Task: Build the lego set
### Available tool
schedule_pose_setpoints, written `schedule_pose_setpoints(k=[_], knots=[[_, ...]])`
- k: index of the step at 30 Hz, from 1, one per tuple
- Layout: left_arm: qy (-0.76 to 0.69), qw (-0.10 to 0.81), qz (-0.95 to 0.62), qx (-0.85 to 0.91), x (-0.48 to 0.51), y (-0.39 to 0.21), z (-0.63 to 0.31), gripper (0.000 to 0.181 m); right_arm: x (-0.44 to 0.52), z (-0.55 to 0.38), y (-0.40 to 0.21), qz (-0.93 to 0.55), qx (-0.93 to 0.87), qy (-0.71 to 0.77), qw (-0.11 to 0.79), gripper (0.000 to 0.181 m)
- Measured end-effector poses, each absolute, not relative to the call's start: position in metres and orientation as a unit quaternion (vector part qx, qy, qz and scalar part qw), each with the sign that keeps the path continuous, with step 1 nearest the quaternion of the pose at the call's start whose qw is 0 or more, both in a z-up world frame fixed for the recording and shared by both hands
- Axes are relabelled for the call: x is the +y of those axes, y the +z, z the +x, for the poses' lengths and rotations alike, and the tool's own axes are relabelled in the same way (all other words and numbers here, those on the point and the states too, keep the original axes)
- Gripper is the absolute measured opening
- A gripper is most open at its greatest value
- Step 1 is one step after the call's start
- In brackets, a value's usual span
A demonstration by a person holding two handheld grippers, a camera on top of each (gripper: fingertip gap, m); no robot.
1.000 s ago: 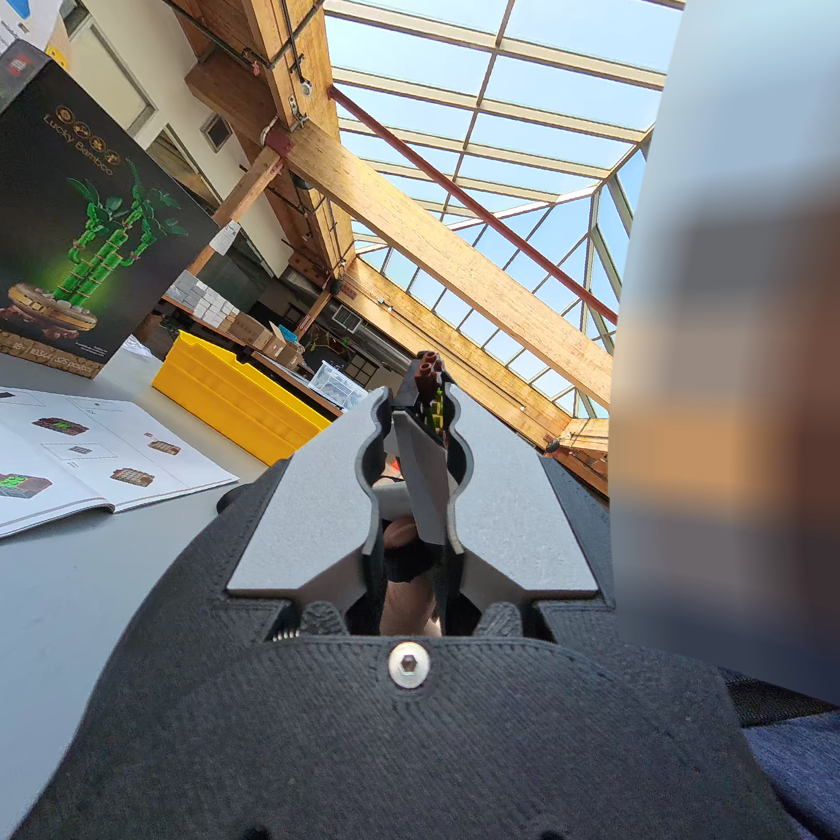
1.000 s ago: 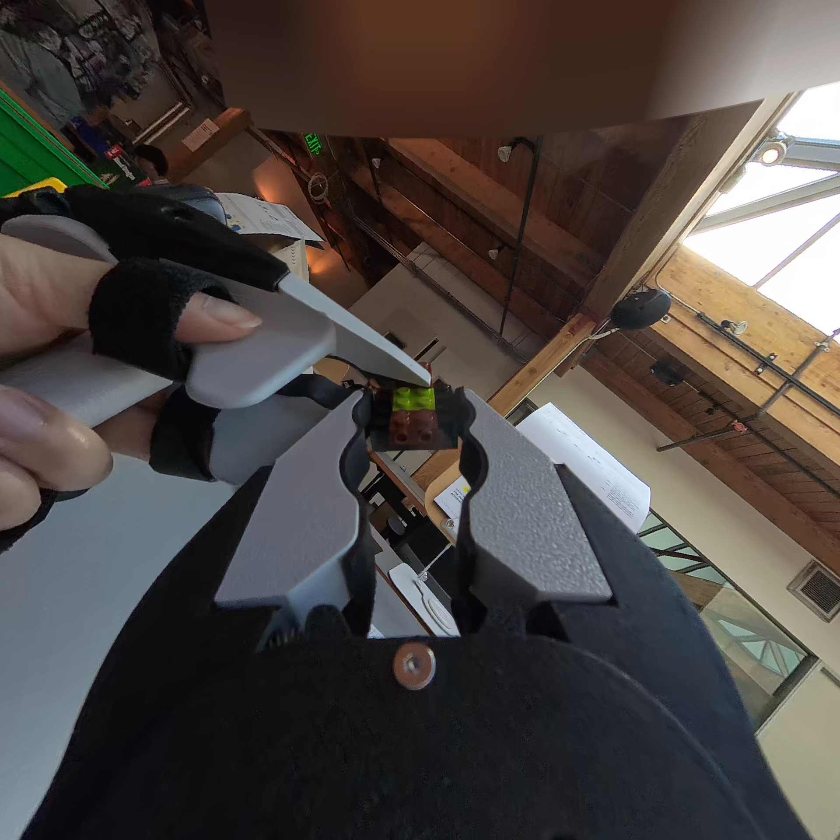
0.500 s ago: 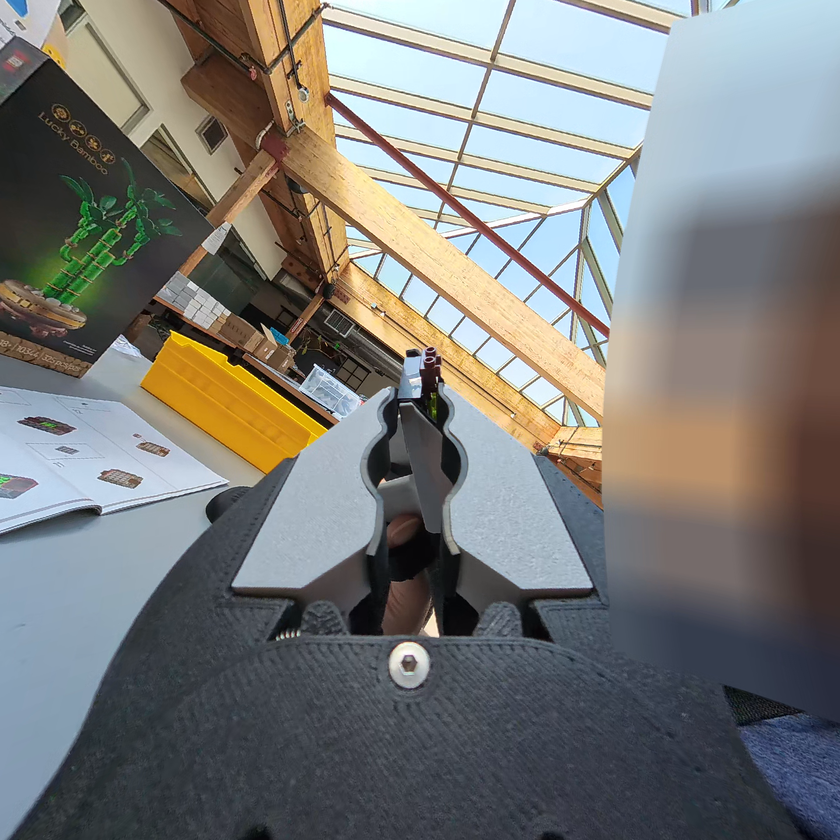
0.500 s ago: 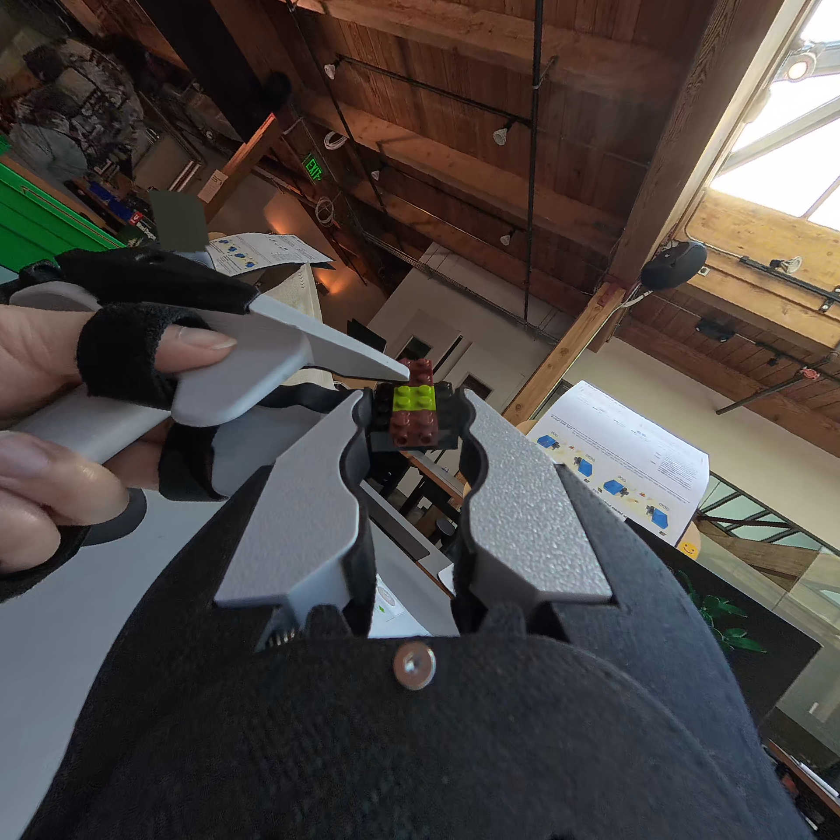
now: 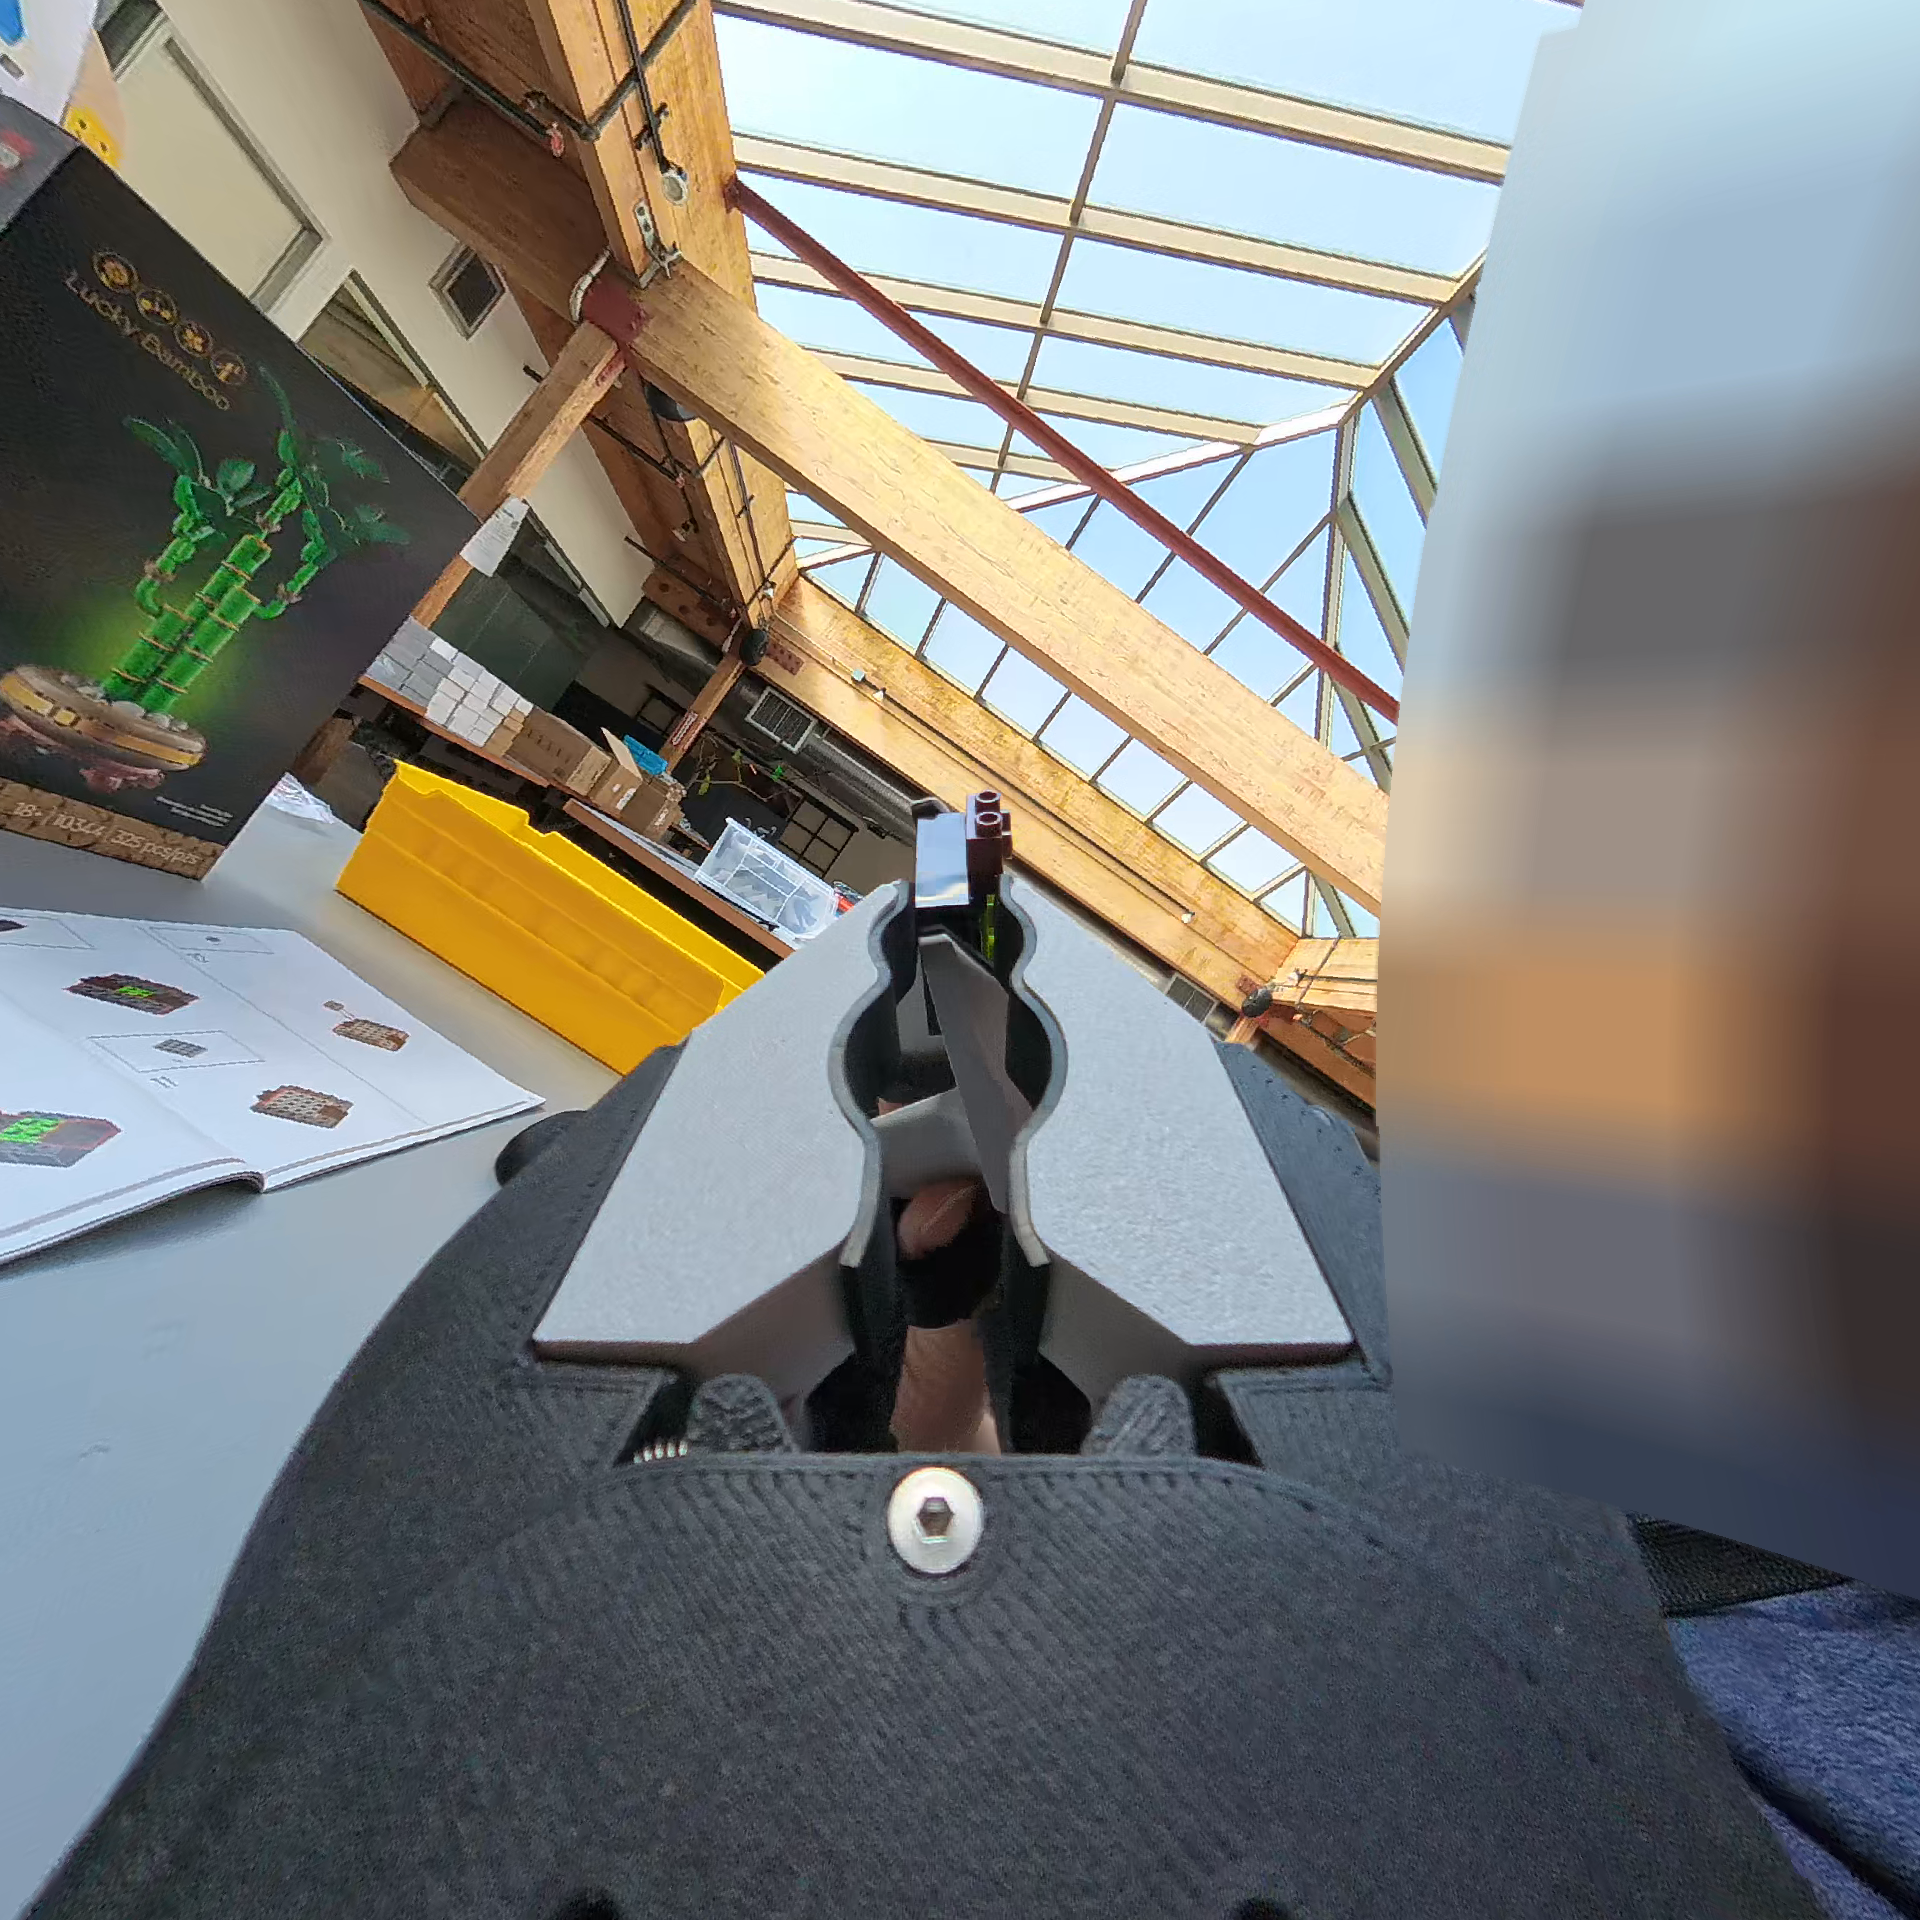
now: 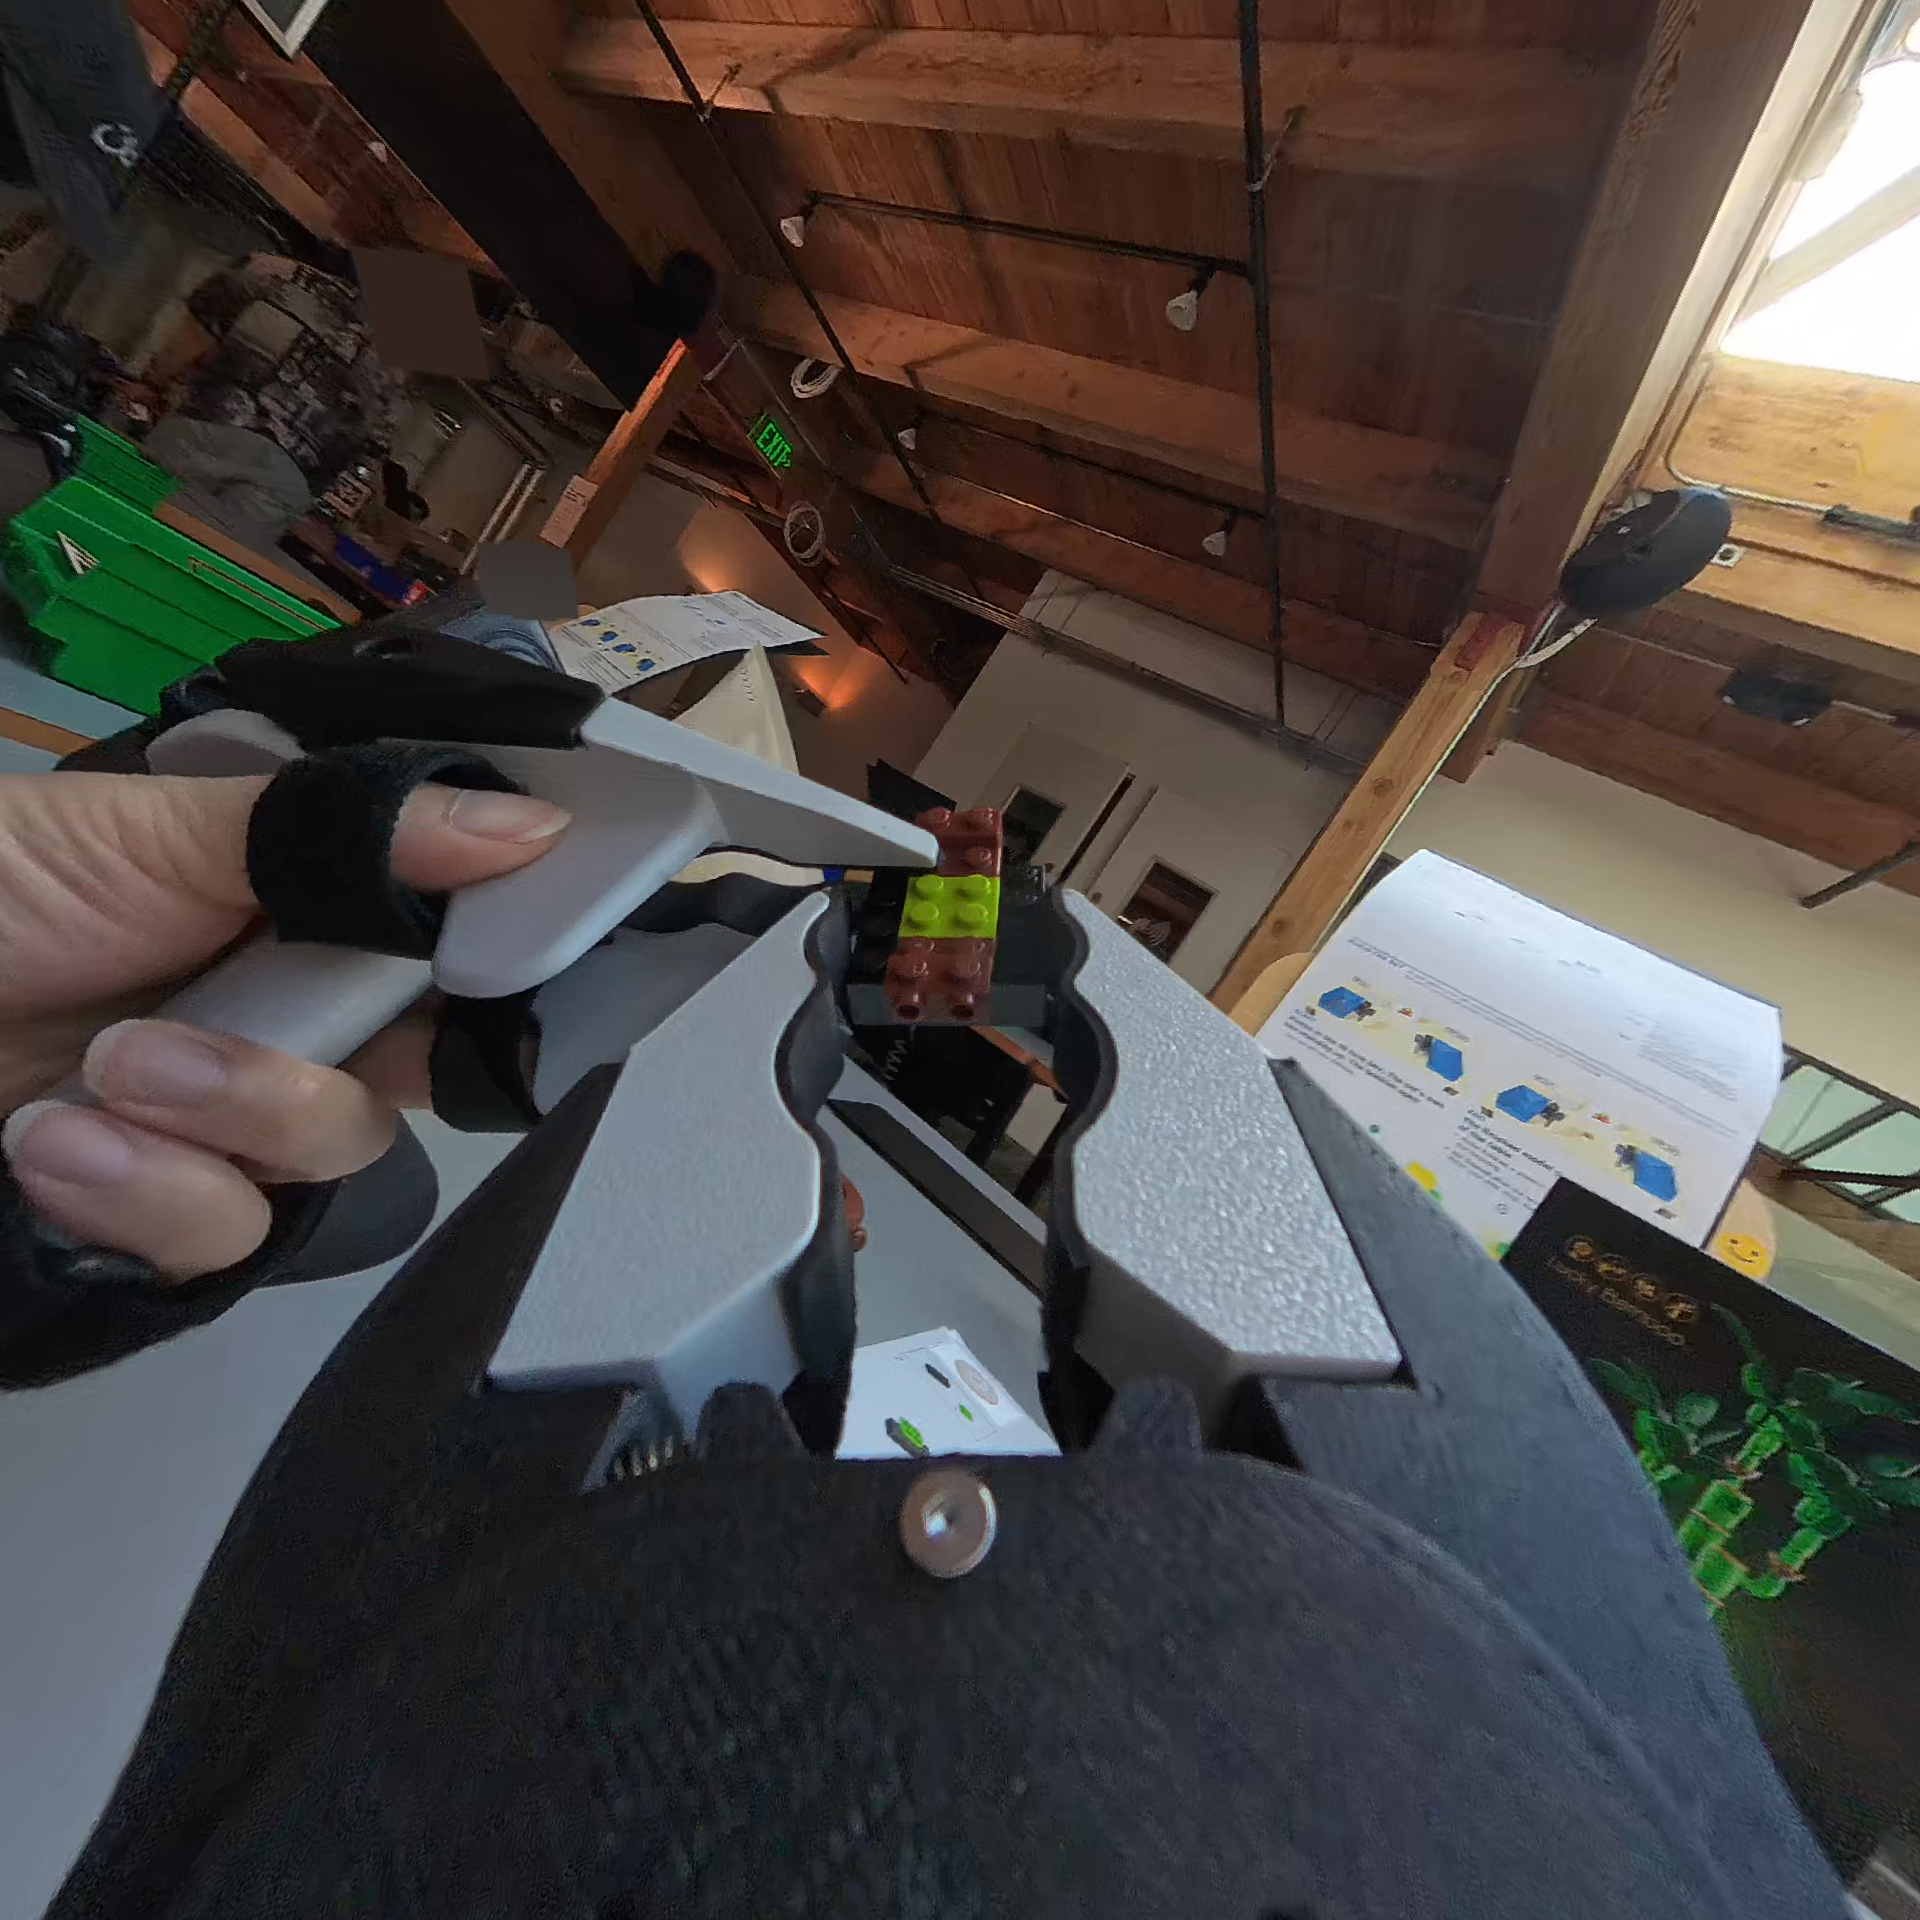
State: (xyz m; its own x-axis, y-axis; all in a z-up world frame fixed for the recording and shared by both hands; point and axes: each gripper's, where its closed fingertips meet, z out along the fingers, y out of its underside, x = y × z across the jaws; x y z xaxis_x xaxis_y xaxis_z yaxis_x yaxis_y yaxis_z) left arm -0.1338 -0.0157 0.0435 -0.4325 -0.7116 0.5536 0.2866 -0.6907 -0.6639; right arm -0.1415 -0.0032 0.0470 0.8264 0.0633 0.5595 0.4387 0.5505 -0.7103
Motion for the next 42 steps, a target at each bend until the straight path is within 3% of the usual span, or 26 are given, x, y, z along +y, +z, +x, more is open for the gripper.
schedule_pose_setpoints(k=[5, 10, 14, 16, 20, 23, 28, 30, 42], knots=[[-0.787, 0.318, -0.453, 0.273, -0.002, 0.039, -0.140, 0.012, -0.004, -0.141, 0.039, -0.520, -0.274, 0.073, 0.806, 0.043], [-0.764, 0.328, -0.468, 0.300, 0.000, 0.032, -0.141, 0.011, 0.003, -0.132, 0.031, -0.604, -0.204, 0.339, 0.692, 0.049], [-0.733, 0.342, -0.474, 0.347, -0.004, 0.028, -0.139, 0.011, 0.000, -0.128, 0.030, -0.608, -0.161, 0.463, 0.624, 0.025], [-0.712, 0.332, -0.484, 0.387, -0.010, 0.022, -0.137, 0.011, -0.004, -0.129, 0.027, -0.610, -0.159, 0.512, 0.584, 0.023], [-0.693, 0.320, -0.496, 0.414, -0.013, 0.016, -0.136, 0.012, -0.009, -0.134, 0.009, -0.638, -0.171, 0.543, 0.518, 0.035], [-0.689, 0.294, -0.506, 0.427, -0.017, 0.009, -0.133, 0.012, -0.014, -0.139, 0.005, -0.635, -0.189, 0.556, 0.502, 0.014], [-0.706, 0.269, -0.513, 0.407, -0.015, 0.005, -0.131, 0.013, -0.010, -0.136, 0.000, -0.633, -0.171, 0.574, 0.490, 0.013], [-0.717, 0.248, -0.516, 0.398, -0.013, 0.003, -0.133, 0.023, -0.009, -0.134, 0.001, -0.624, -0.157, 0.589, 0.489, 0.013], [-0.731, 0.255, -0.513, 0.371, -0.007, 0.004, -0.128, 0.013, -0.004, -0.137, -0.004, -0.632, -0.155, 0.567, 0.504, 0.013]])
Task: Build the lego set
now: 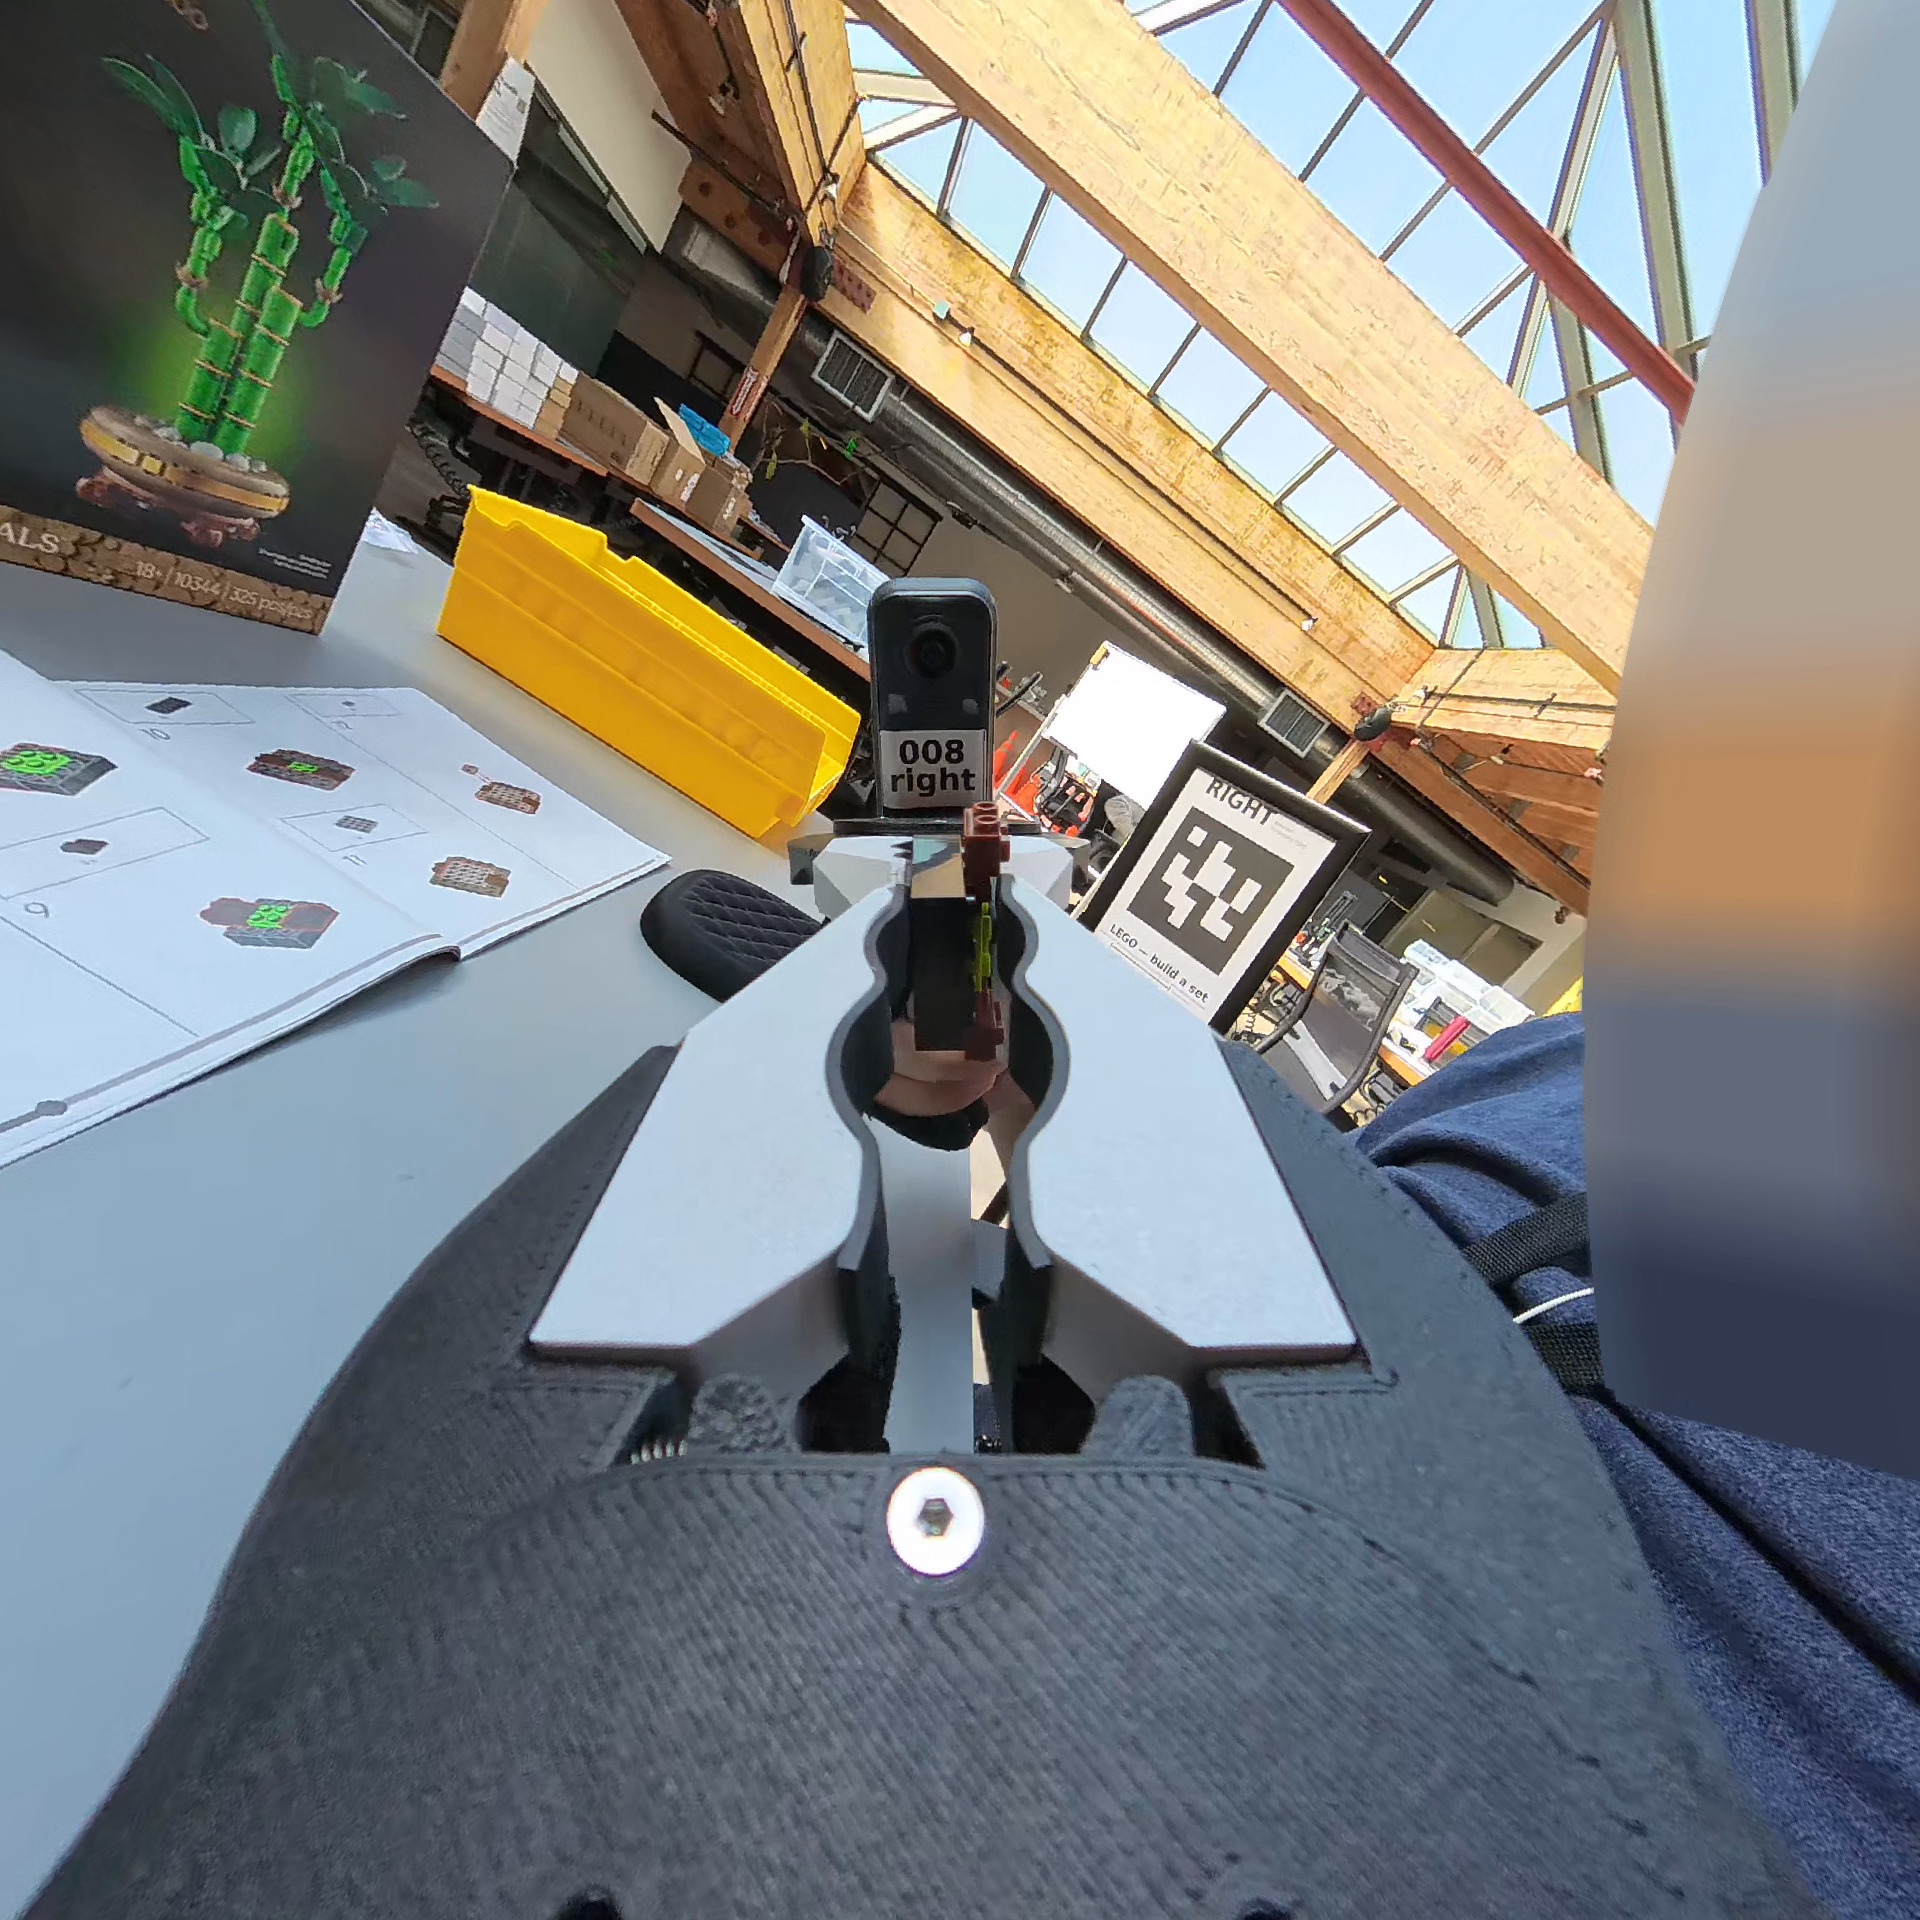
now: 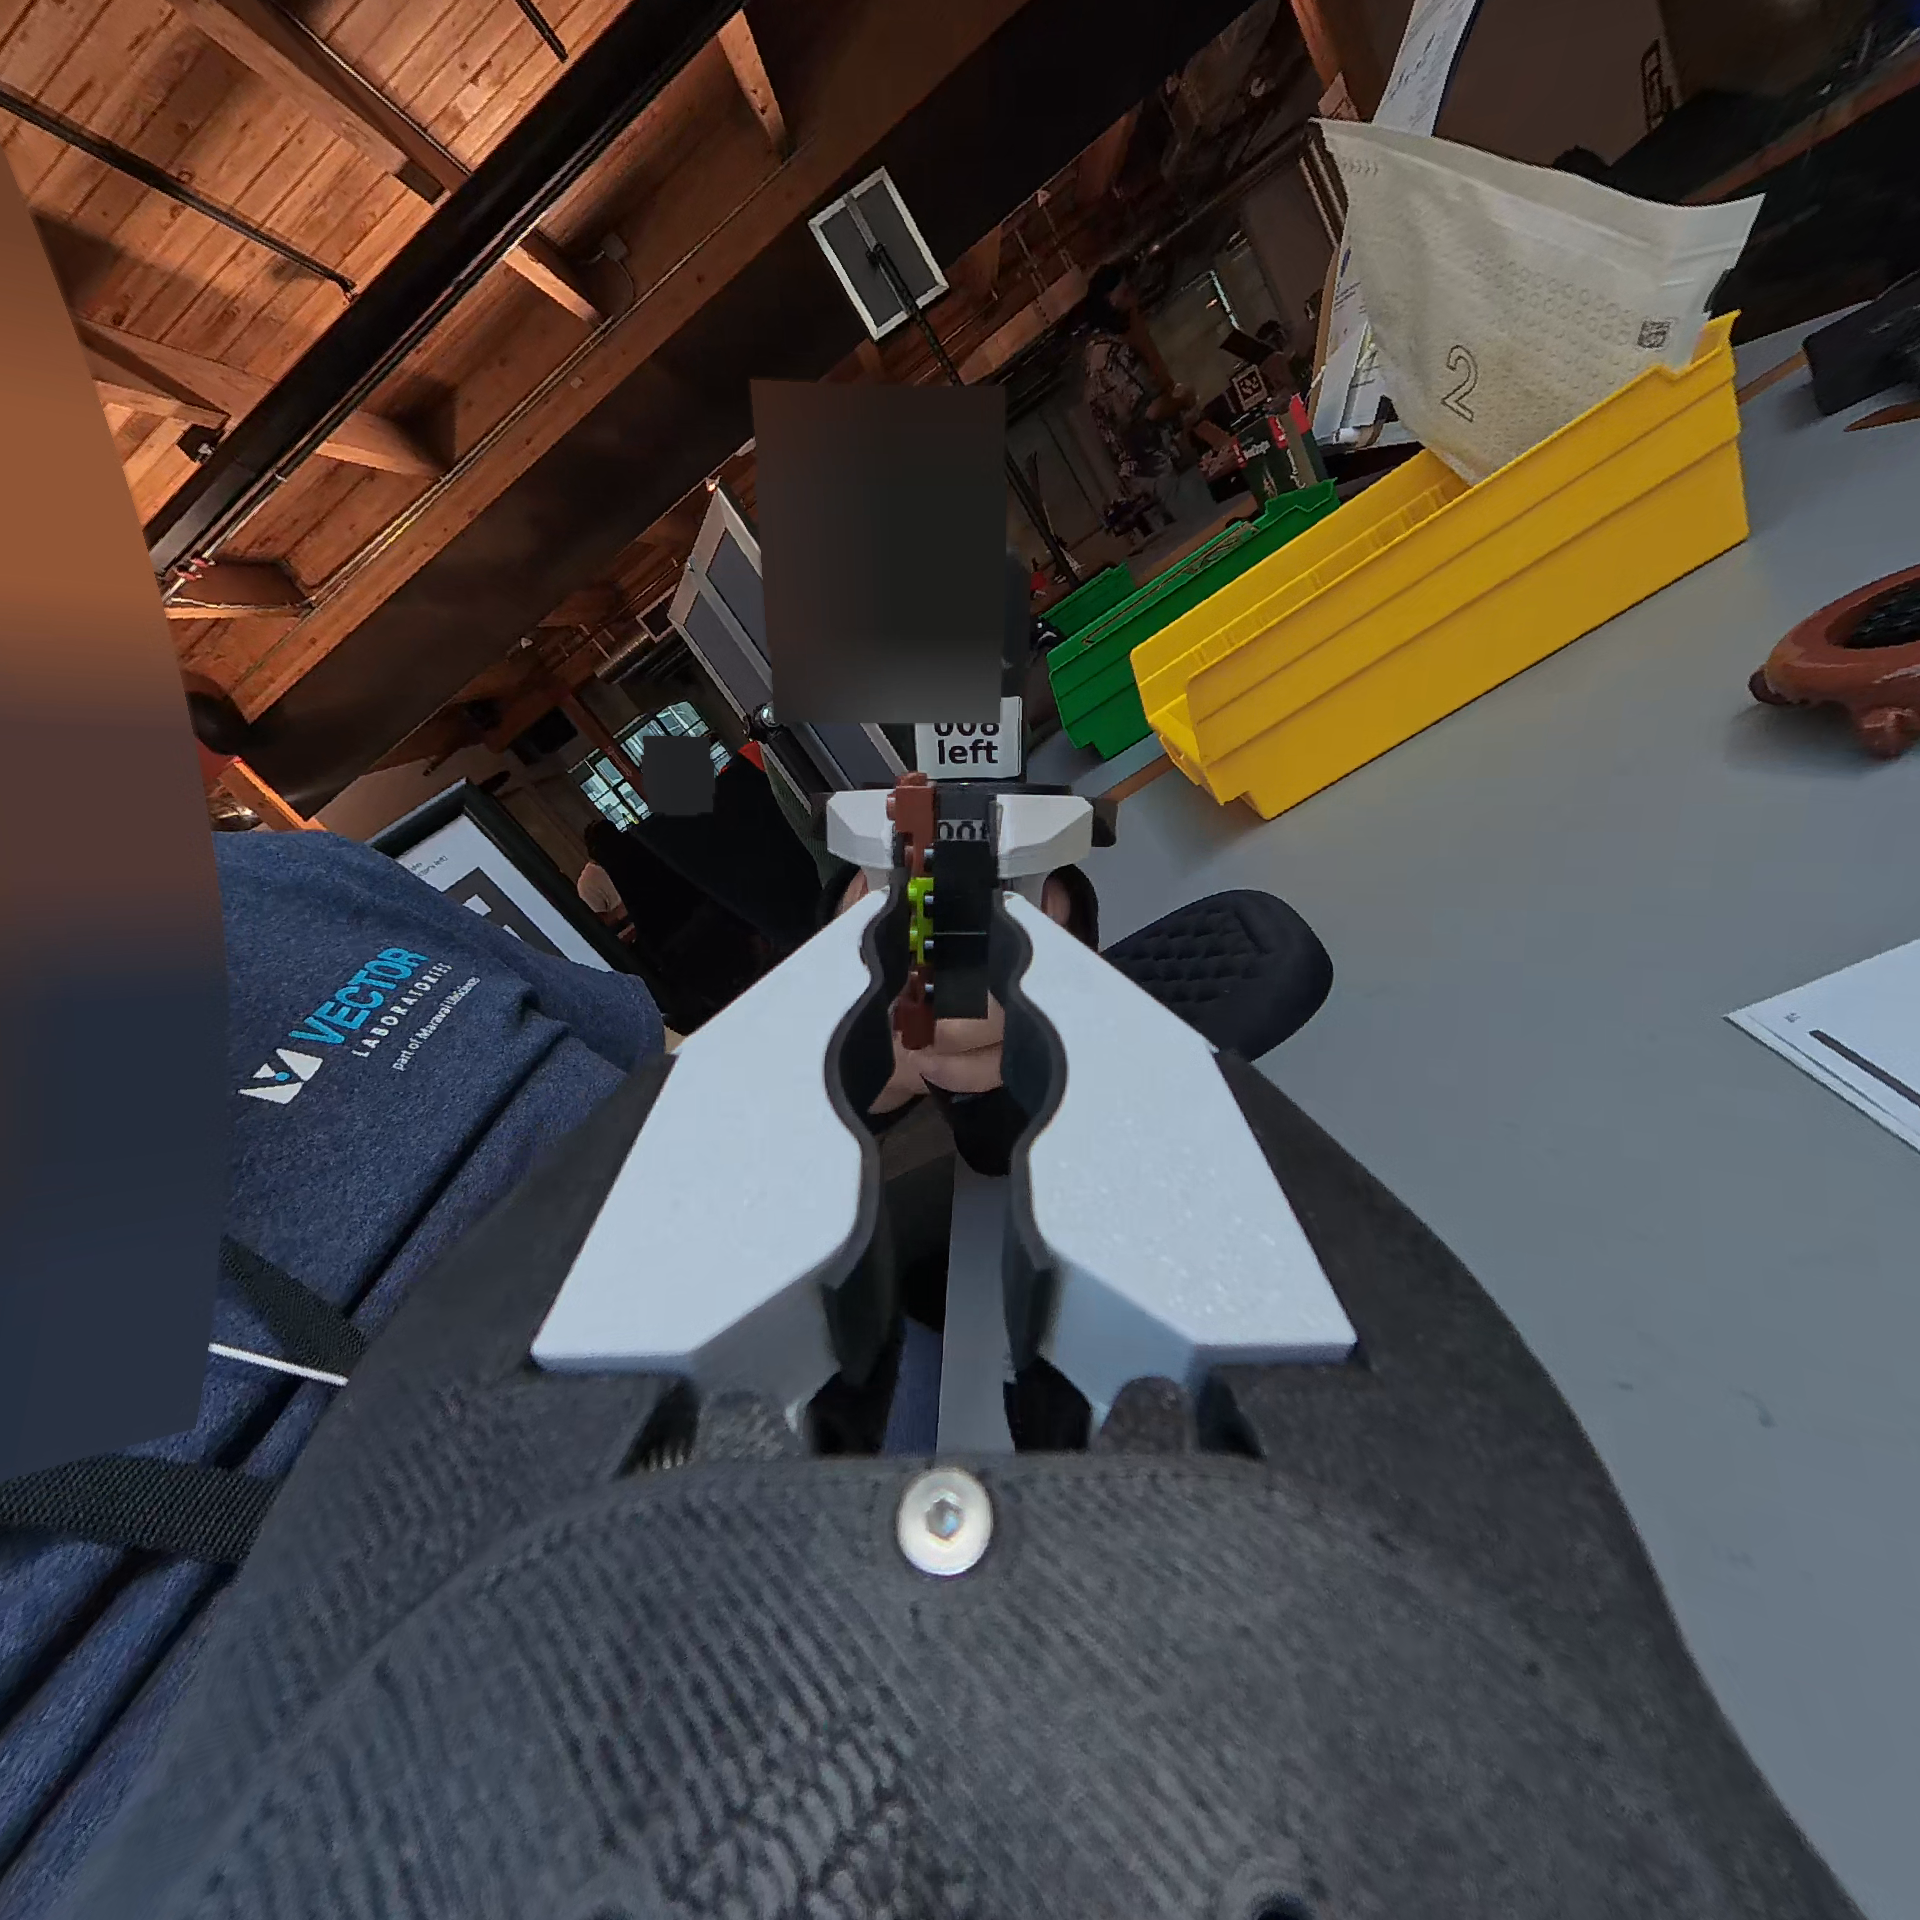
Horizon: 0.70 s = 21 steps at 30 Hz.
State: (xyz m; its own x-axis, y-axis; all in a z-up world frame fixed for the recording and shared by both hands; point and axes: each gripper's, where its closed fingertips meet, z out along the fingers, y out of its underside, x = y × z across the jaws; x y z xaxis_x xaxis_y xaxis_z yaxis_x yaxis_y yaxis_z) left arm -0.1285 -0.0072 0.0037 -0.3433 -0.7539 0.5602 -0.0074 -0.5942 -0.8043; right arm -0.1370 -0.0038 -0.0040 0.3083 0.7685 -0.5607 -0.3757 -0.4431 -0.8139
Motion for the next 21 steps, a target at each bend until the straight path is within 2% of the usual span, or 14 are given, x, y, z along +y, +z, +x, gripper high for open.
schedule_pose_setpoints(k=[11, 21], knots=[[-0.707, 0.302, -0.507, 0.389, -0.0082, 0.0061, -0.1294, 0.012, -0.0052, -0.1382, -0.0007, -0.619, -0.155, 0.580, 0.506, 0.013], [-0.702, 0.304, -0.509, 0.395, -0.0093, 0.0048, -0.1305, 0.011, -0.0051, -0.1369, 0.0009, -0.618, -0.164, 0.566, 0.521, 0.017]])
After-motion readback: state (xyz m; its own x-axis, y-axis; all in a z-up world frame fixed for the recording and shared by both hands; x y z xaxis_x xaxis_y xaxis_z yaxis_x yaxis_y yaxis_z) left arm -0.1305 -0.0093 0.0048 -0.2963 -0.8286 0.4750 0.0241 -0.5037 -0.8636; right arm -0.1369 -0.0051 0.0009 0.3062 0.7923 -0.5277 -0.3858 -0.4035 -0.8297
